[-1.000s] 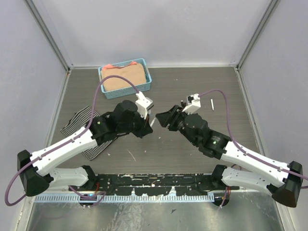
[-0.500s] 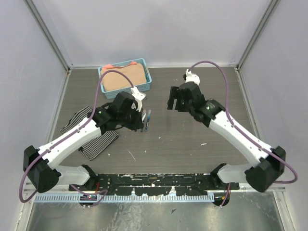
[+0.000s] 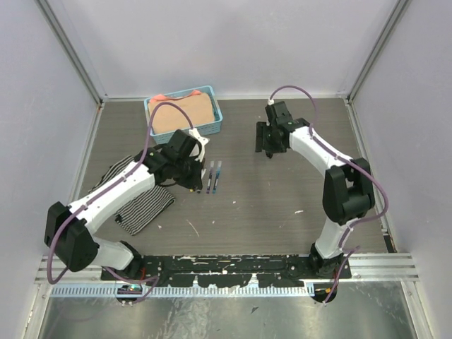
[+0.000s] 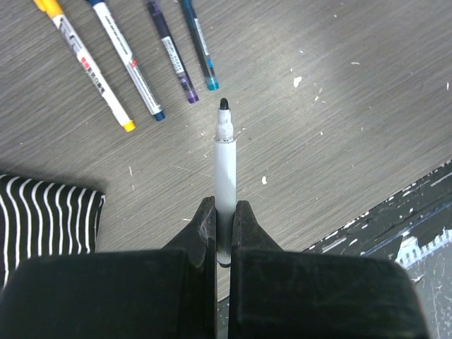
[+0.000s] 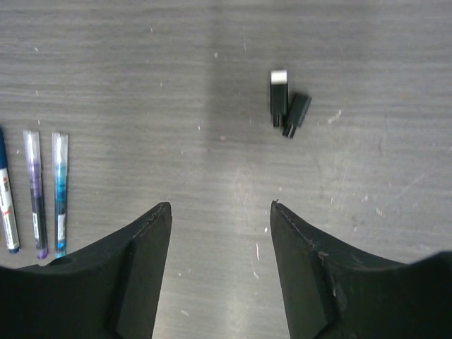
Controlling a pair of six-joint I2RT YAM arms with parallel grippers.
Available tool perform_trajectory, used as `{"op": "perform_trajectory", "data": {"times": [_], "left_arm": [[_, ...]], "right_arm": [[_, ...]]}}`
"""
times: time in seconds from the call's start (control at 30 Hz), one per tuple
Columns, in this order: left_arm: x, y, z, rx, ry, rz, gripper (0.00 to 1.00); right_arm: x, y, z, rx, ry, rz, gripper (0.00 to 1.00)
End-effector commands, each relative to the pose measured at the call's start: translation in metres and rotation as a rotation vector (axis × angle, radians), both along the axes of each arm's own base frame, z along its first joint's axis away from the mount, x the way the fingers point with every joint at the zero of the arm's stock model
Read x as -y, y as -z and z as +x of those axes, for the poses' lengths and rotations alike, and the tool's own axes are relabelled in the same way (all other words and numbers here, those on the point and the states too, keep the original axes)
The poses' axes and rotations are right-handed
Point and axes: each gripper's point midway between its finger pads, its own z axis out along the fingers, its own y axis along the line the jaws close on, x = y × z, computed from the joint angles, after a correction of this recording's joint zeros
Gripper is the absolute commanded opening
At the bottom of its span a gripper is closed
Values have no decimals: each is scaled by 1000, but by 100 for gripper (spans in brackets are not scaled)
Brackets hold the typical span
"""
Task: Insert the pens into the pen caps
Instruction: Pick up the pen cap from the center of the board.
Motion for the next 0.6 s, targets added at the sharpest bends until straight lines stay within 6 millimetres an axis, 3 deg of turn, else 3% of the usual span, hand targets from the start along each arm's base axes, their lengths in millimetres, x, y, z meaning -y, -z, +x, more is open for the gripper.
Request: {"op": "perform_trajectory", "data": {"times": [0.0, 0.13, 0.33, 0.57], "left_arm": [[-3, -14, 14, 12, -57, 17, 0], [-1, -16, 8, -10, -14, 12, 0], [-13, -31, 15, 90, -37, 23, 0], [-25, -35, 16, 130, -67, 56, 0]], "right_arm": [[-12, -17, 39, 90, -77, 22, 64], [-13, -4, 58, 86, -71, -3, 63], [-2, 4, 81, 104, -37, -45, 59], [2, 22, 89, 65, -42, -72, 50]]}}
